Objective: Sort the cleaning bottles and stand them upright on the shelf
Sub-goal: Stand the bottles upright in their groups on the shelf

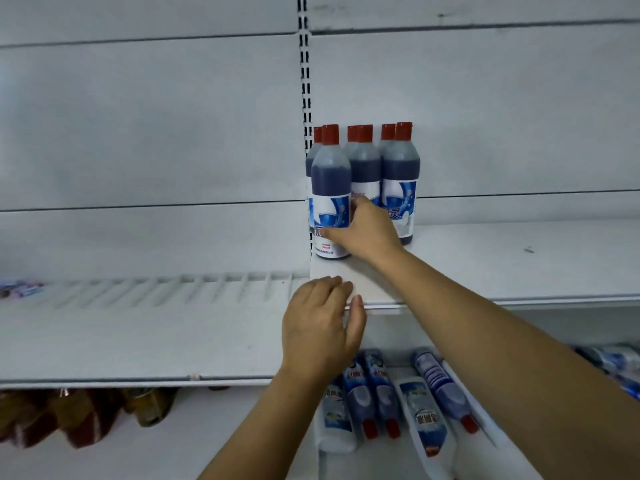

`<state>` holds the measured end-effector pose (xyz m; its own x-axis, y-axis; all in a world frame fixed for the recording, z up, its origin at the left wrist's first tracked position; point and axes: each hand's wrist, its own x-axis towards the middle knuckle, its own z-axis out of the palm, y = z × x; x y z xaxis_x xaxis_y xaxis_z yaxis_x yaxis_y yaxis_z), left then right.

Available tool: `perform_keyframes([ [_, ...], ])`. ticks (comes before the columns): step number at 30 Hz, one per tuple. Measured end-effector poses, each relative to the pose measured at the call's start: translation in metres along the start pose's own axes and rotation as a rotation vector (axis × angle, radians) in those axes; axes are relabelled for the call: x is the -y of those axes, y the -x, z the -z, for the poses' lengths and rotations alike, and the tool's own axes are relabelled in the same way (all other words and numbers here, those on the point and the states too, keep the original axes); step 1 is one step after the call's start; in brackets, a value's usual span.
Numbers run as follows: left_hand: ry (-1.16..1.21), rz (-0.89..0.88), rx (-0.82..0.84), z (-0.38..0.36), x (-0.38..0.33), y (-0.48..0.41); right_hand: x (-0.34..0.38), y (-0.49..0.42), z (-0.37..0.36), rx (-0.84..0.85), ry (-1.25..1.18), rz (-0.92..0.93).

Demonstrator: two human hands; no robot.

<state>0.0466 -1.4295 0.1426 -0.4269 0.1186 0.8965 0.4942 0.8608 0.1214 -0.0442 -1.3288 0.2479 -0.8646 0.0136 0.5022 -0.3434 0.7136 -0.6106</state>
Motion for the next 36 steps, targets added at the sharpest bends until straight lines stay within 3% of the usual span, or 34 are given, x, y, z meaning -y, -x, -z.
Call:
perform_keyframes([
  [10, -0.013, -0.011, -0.018, -0.001, 0.001, 0.001, -0.003, -0.008, 0.004, 0.005, 0.084, -0.007],
  [18, -0.006, -0.014, -0.022, -0.002, 0.002, 0.001, 0.006, -0.015, 0.002, 0.134, 0.203, 0.017],
  [36, 0.011, -0.016, -0.016, -0.002, 0.001, 0.001, -0.011, -0.017, -0.012, 0.032, 0.353, -0.047],
])
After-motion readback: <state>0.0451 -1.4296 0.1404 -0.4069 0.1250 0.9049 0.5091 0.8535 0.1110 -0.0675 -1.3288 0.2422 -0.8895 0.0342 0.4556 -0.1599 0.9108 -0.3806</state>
